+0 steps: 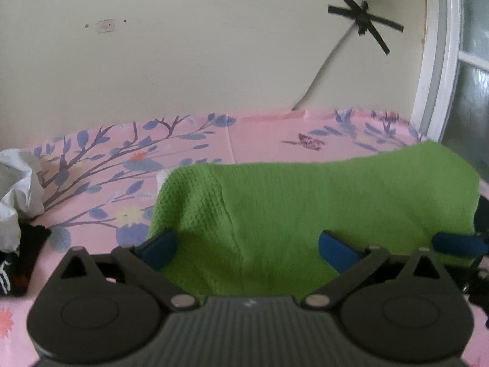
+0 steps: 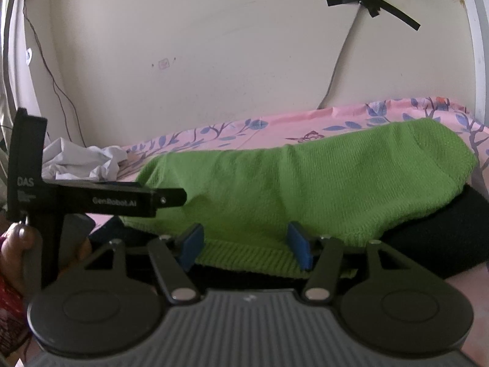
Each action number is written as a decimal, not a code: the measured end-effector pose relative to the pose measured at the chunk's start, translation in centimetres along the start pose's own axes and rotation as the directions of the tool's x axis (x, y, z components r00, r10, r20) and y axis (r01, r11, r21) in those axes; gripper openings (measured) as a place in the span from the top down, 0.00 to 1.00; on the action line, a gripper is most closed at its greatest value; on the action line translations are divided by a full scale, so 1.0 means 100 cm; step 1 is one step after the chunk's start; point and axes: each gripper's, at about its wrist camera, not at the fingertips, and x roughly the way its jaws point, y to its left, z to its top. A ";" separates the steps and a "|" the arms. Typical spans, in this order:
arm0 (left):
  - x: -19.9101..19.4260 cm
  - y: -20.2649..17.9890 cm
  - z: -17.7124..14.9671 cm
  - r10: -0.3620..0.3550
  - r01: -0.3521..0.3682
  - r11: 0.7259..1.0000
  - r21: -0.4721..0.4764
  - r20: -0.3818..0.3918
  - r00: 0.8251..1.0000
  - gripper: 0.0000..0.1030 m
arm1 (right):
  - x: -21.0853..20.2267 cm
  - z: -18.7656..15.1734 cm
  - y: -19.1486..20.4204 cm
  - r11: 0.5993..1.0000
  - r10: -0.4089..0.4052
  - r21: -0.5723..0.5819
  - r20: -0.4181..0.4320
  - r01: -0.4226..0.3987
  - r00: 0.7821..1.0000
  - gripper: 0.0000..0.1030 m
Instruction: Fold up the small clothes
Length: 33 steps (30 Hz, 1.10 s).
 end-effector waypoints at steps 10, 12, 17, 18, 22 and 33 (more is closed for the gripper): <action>0.001 -0.007 -0.001 0.030 -0.028 0.997 0.069 -0.029 0.999 0.00 | 0.000 0.000 0.000 1.000 -0.001 -0.001 0.001 0.001 1.000 0.50; 0.001 -0.008 -0.002 0.032 -0.030 0.997 0.077 -0.032 0.999 0.00 | 0.000 0.000 0.000 1.000 -0.002 -0.001 0.001 0.002 1.000 0.50; -0.002 -0.008 -0.002 0.024 -0.022 0.996 0.081 -0.029 0.999 0.00 | 0.000 0.000 0.000 1.000 -0.001 0.000 0.001 0.001 1.000 0.50; -0.003 -0.007 -0.003 0.017 -0.015 0.997 0.076 -0.024 1.000 0.00 | 0.000 0.000 -0.001 1.000 -0.001 0.002 0.001 0.001 1.000 0.50; -0.011 0.005 -0.003 -0.038 0.037 0.999 0.031 0.012 0.999 0.00 | -0.010 0.002 -0.007 0.999 0.016 0.052 0.003 -0.017 1.000 0.50; -0.030 0.041 -0.003 -0.183 0.204 0.967 -0.153 0.143 0.973 0.06 | -0.079 0.035 -0.149 0.876 -0.207 0.459 0.077 0.150 0.975 0.45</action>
